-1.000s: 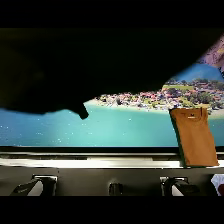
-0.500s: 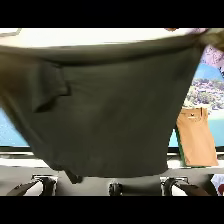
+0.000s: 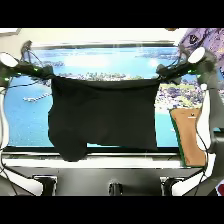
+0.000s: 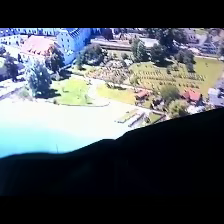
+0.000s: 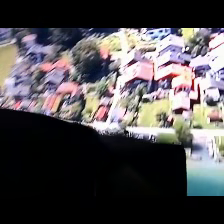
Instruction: Fold the clothes and pants, and hang the long-sleeved shirts on hangers.
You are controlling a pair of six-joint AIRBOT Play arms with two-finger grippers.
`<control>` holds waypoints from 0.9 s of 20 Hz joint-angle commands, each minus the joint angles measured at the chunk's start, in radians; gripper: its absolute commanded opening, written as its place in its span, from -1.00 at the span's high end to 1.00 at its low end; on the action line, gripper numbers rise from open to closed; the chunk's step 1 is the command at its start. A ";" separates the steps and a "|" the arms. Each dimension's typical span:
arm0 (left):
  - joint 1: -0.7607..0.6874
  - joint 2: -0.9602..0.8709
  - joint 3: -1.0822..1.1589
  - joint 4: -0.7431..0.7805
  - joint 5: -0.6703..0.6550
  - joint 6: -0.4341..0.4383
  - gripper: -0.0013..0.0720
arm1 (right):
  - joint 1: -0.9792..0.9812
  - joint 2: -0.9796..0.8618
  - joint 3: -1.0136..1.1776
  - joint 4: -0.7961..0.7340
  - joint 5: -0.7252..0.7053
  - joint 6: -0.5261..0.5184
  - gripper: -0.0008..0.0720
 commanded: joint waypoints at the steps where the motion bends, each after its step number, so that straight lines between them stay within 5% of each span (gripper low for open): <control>1: -0.008 -0.150 0.066 -0.002 0.176 0.034 0.93 | 0.001 -0.117 -0.003 0.007 -0.154 0.007 0.89; 7: -0.002 -0.145 0.076 -0.002 0.161 0.060 0.93 | 0.001 -0.113 -0.002 0.019 -0.112 0.007 0.89; 18: 0.030 -0.145 0.059 0.132 -0.310 0.021 0.93 | 0.002 -0.146 -0.004 -0.046 0.317 0.003 0.89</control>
